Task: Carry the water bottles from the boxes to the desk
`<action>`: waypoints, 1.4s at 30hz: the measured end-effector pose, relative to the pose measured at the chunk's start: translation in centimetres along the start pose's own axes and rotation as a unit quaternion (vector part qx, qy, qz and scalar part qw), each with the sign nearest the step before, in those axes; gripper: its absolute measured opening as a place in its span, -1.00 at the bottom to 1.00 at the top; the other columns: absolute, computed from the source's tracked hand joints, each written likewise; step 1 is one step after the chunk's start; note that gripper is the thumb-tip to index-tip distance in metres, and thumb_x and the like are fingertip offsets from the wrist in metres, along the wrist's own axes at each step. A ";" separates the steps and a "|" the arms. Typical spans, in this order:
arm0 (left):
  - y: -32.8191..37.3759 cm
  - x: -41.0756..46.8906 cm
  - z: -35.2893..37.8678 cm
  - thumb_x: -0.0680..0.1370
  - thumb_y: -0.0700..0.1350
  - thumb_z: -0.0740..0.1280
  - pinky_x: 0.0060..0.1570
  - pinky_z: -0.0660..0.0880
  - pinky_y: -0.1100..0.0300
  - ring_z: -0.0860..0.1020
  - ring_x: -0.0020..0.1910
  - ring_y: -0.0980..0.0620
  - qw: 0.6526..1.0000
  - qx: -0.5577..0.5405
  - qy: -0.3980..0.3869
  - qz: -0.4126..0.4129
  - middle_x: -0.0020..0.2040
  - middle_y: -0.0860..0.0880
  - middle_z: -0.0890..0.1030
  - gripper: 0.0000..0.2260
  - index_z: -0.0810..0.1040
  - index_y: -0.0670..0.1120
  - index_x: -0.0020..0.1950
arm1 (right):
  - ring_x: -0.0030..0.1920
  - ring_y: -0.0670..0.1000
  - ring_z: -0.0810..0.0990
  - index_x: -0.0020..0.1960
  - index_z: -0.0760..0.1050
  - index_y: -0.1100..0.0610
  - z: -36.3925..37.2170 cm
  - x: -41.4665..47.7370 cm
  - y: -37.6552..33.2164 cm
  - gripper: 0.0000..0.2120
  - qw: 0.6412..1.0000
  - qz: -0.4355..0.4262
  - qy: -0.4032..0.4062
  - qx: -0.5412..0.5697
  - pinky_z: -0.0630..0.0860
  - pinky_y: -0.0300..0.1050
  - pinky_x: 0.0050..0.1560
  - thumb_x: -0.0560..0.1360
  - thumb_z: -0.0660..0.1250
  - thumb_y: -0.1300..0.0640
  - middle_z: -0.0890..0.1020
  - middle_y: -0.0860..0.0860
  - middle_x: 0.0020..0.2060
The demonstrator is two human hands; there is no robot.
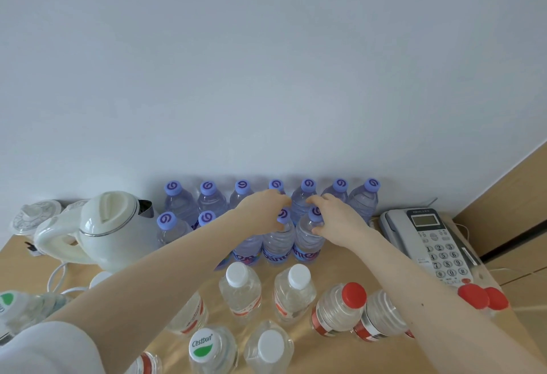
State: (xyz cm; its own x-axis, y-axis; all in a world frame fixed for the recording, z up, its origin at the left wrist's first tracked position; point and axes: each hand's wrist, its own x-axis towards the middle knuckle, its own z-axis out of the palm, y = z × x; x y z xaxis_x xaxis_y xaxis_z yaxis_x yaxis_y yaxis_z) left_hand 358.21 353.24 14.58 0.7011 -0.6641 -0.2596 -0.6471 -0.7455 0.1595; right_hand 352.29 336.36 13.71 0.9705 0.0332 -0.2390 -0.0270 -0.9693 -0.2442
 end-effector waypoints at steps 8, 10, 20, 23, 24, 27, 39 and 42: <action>-0.5 -5.4 -3.0 0.54 0.04 0.34 0.02 0.47 0.08 0.50 0.09 -0.03 0.991 -0.052 0.103 -0.069 0.22 0.00 0.48 -0.60 0.41 0.00 0.36 | 0.36 0.08 0.28 0.46 0.30 0.04 -2.3 -3.0 -1.1 -0.53 0.994 -0.070 0.079 0.022 0.30 -0.08 0.25 0.58 0.27 0.03 0.38 0.00 0.38; -0.6 -7.7 -3.9 0.54 0.05 0.34 -0.01 0.44 0.12 0.49 0.03 0.02 0.985 -0.068 0.123 -0.104 0.19 0.04 0.48 -0.64 0.45 0.01 0.31 | 0.36 0.07 0.29 0.46 0.31 0.05 -2.7 -3.6 -2.1 -0.54 0.990 -0.099 0.094 0.035 0.30 -0.09 0.25 0.59 0.27 0.00 0.40 0.00 0.38; 1.3 -20.9 -3.3 0.55 0.10 0.33 0.00 0.45 0.13 0.52 0.08 0.02 0.929 -0.072 0.196 -0.306 0.19 0.09 0.50 -0.67 0.47 0.05 0.27 | 0.35 0.08 0.33 0.46 0.27 0.04 -2.3 -6.4 -11.1 -0.52 0.953 -0.270 0.091 0.103 0.36 -0.03 0.20 0.59 0.25 -0.05 0.41 0.03 0.36; 2.0 -25.2 -2.1 0.55 0.11 0.32 -0.05 0.40 0.16 0.50 0.13 0.05 0.911 -0.076 0.202 -0.353 0.21 0.11 0.49 -0.66 0.46 0.06 0.29 | 0.34 0.08 0.34 0.45 0.29 0.03 -1.6 -7.8 -13.6 -0.54 0.939 -0.312 0.078 0.117 0.35 -0.04 0.18 0.59 0.26 -0.03 0.42 0.02 0.35; 2.1 -26.4 -1.7 0.55 0.11 0.32 -0.07 0.39 0.17 0.49 0.14 0.06 0.905 -0.073 0.199 -0.368 0.22 0.11 0.49 -0.66 0.46 0.06 0.30 | 0.33 0.07 0.35 0.44 0.30 0.03 -1.4 -8.3 -14.4 -0.54 0.935 -0.325 0.076 0.118 0.35 -0.05 0.15 0.59 0.26 -0.02 0.43 0.01 0.34; 2.1 -29.7 -0.8 0.55 0.14 0.31 -0.02 0.44 0.13 0.45 0.04 0.10 0.888 -0.066 0.205 -0.407 0.21 0.11 0.50 -0.66 0.47 0.08 0.29 | 0.31 0.06 0.37 0.44 0.31 0.04 -0.4 -9.3 -16.3 -0.52 0.926 -0.347 0.072 0.127 0.36 -0.06 0.11 0.57 0.28 -0.02 0.45 0.00 0.32; -4.1 -38.5 3.1 0.56 0.02 0.31 -0.02 0.49 0.08 0.50 0.11 0.05 0.873 -0.097 0.246 -0.409 0.22 0.10 0.51 -0.73 0.47 0.03 0.25 | 0.35 0.05 0.37 0.43 0.32 0.01 3.4 -10.8 -25.6 -0.52 0.940 -0.320 0.065 0.095 0.43 0.00 0.18 0.56 0.29 -0.06 0.40 0.02 0.38; -6.6 -39.9 3.9 0.56 0.06 0.30 0.00 0.50 0.05 0.50 0.10 0.05 0.884 -0.103 0.237 -0.389 0.22 0.11 0.49 -0.71 0.45 0.05 0.26 | 0.33 0.03 0.39 0.42 0.33 0.01 4.1 -10.2 -27.3 -0.56 0.951 -0.282 0.077 0.100 0.43 -0.01 0.15 0.56 0.28 -0.02 0.41 0.00 0.38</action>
State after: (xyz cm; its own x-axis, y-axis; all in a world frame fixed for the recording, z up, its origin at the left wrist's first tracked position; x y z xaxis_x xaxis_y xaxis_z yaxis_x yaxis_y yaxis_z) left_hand 333.35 384.92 20.17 0.9884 0.1423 0.0532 0.1210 -0.9492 0.2905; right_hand 342.10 363.52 18.99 0.8672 0.4831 0.1206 0.4784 -0.7412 -0.4710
